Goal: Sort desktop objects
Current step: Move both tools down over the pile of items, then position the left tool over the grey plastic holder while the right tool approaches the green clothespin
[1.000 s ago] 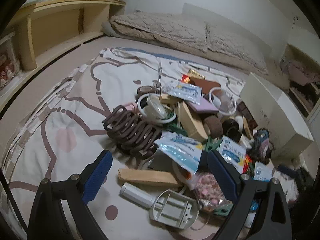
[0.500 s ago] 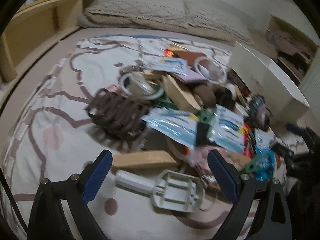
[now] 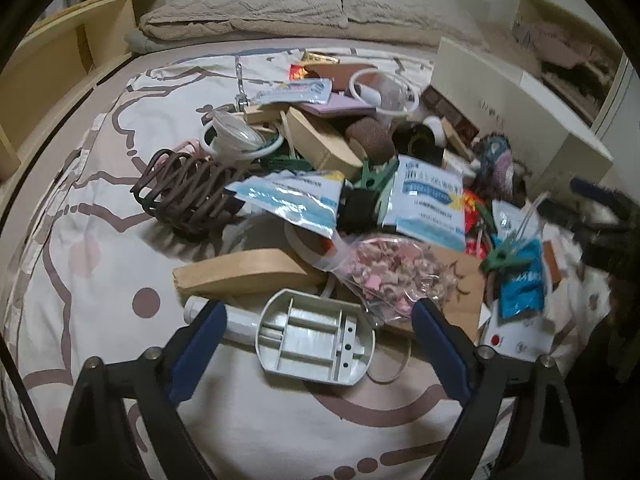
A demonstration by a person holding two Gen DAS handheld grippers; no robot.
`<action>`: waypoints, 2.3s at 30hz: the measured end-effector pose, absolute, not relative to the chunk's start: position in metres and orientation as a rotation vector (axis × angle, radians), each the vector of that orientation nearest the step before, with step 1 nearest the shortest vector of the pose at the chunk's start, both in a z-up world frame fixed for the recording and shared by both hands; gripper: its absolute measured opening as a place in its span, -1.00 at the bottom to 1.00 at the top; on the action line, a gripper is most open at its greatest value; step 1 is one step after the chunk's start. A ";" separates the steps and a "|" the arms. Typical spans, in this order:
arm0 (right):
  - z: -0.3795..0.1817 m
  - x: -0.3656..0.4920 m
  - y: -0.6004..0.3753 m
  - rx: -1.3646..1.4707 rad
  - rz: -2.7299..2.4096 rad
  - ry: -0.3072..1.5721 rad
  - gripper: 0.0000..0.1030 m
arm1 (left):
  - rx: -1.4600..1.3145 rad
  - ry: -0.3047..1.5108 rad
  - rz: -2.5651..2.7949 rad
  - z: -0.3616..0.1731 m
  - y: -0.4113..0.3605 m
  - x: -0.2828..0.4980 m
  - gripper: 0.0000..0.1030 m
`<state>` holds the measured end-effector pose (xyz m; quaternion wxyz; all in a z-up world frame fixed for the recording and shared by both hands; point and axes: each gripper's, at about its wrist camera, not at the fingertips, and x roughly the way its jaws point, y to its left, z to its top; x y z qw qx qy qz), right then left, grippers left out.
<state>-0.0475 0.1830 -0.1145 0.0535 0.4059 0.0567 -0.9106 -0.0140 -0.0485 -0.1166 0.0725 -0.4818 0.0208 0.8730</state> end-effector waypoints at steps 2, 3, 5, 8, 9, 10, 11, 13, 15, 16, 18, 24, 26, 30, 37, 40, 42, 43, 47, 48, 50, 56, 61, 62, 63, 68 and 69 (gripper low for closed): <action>-0.112 -0.048 0.186 1.228 -2.778 0.162 1.00 | -1.461 0.109 2.619 -0.119 -0.044 -0.013 0.73; -0.112 -0.049 0.188 1.227 -2.784 0.157 1.00 | -1.463 0.120 2.617 -0.120 -0.043 -0.013 0.72; -0.110 -0.049 0.191 1.222 -2.794 0.142 1.00 | -1.468 0.138 2.617 -0.120 -0.042 -0.012 0.71; -0.108 -0.050 0.197 1.216 -2.807 0.120 1.00 | -1.500 0.149 2.607 -0.123 -0.041 -0.010 0.62; -0.107 -0.051 0.198 1.214 -2.809 0.113 1.00 | -1.514 0.145 2.600 -0.124 -0.041 -0.009 0.59; -0.107 -0.051 0.199 1.213 -2.809 0.110 1.00 | -1.529 0.137 2.595 -0.125 -0.042 -0.007 0.59; -0.107 -0.051 0.200 1.210 -2.811 0.107 1.00 | -1.543 0.131 2.592 -0.127 -0.042 -0.006 0.56; -0.106 -0.051 0.201 1.206 -2.812 0.102 1.00 | -1.561 0.129 2.596 -0.129 -0.042 -0.006 0.47; -0.105 -0.051 0.201 1.200 -2.809 0.096 1.00 | -1.576 0.139 2.607 -0.130 -0.042 -0.007 0.43; -0.104 -0.050 0.201 1.197 -2.808 0.096 1.00 | -1.581 0.143 2.614 -0.131 -0.042 -0.008 0.43; -0.103 -0.050 0.202 1.190 -2.808 0.097 1.00 | -1.588 0.156 2.620 -0.132 -0.041 -0.009 0.43; -0.101 -0.050 0.208 1.179 -2.808 0.058 1.00 | -1.604 0.254 2.630 -0.136 -0.033 -0.009 0.43; -0.099 -0.049 0.209 1.170 -2.806 0.041 1.00 | -1.608 0.276 2.635 -0.137 -0.031 -0.009 0.43; -0.097 -0.047 0.210 1.135 -2.789 0.005 1.00 | -1.618 0.268 2.652 -0.138 -0.034 -0.010 0.43; -0.096 -0.043 0.197 1.078 -2.709 -0.035 1.00 | -1.651 0.119 2.697 -0.136 -0.053 -0.017 0.27; -0.099 -0.042 0.189 1.068 -2.685 -0.018 1.00 | -1.650 0.098 2.712 -0.136 -0.054 -0.018 0.27; -0.102 -0.040 0.182 1.049 -2.675 0.018 1.00 | -1.643 0.093 2.719 -0.135 -0.055 -0.018 0.27; -0.103 -0.039 0.180 1.042 -2.665 0.033 1.00 | -1.640 0.086 2.720 -0.135 -0.056 -0.018 0.27; -0.111 -0.039 0.168 1.076 -2.597 0.049 1.00 | -1.621 0.058 2.731 -0.133 -0.060 -0.017 0.26; -0.113 -0.040 0.165 1.092 -2.586 0.059 1.00 | -1.617 0.056 2.733 -0.133 -0.060 -0.017 0.26; -0.116 -0.042 0.162 1.127 -2.564 0.088 1.00 | -1.611 0.051 2.736 -0.132 -0.060 -0.016 0.26; -0.122 -0.047 0.163 1.172 -2.537 0.060 1.00 | -1.623 0.040 2.725 -0.134 -0.057 -0.018 0.27; -0.124 -0.052 0.162 1.174 -2.533 0.030 1.00 | -1.650 0.027 2.713 -0.137 -0.056 -0.020 0.29; -0.125 -0.053 0.160 1.175 -2.533 0.047 1.00 | -1.651 0.019 2.713 -0.137 -0.057 -0.020 0.29; -0.126 -0.054 0.158 1.178 -2.539 0.066 1.00 | -1.651 0.013 2.712 -0.137 -0.057 -0.020 0.29; -0.133 -0.058 0.150 1.211 -2.516 0.117 1.00 | -1.644 -0.019 2.716 -0.137 -0.059 -0.021 0.30; -0.134 -0.058 0.148 1.217 -2.513 0.122 1.00 | -1.643 -0.027 2.717 -0.136 -0.060 -0.021 0.30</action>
